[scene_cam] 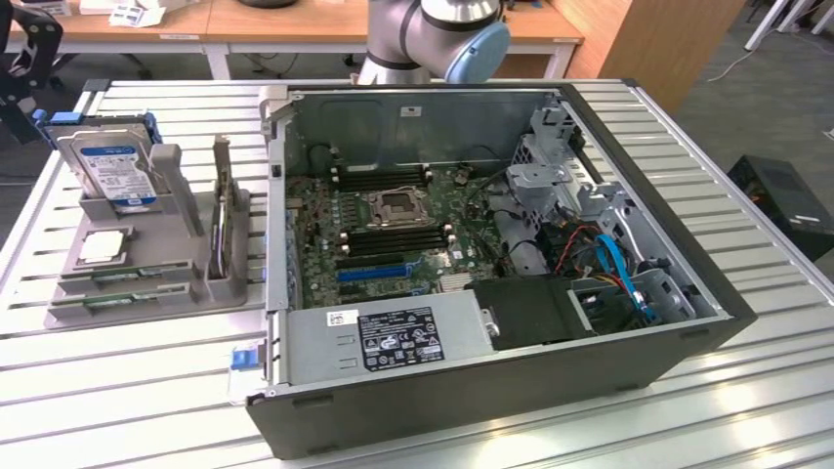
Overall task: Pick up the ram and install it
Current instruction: 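Pick up the ram and move it above insertion slot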
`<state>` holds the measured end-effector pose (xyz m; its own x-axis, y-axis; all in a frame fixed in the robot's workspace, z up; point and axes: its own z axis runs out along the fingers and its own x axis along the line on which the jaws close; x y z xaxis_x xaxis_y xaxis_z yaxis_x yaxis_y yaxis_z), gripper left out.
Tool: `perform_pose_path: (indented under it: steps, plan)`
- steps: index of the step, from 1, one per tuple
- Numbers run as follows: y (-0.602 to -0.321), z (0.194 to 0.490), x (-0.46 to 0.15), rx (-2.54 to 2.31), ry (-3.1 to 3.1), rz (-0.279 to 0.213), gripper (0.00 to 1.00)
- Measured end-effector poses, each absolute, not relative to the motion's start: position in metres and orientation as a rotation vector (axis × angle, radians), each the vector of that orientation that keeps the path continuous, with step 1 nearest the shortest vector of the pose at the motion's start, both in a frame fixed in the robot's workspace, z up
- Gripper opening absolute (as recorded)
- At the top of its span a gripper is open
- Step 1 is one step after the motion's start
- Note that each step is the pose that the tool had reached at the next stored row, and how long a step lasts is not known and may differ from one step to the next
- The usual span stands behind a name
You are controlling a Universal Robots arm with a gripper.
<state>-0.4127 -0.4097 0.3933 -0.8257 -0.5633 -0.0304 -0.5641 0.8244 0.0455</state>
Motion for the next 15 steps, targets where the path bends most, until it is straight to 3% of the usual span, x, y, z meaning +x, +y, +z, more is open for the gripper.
perform_pose_path:
  steps: [15]
  plan:
    - [-0.4097,0.3933,-0.4126,-1.236,2.876,0.084,0.11]
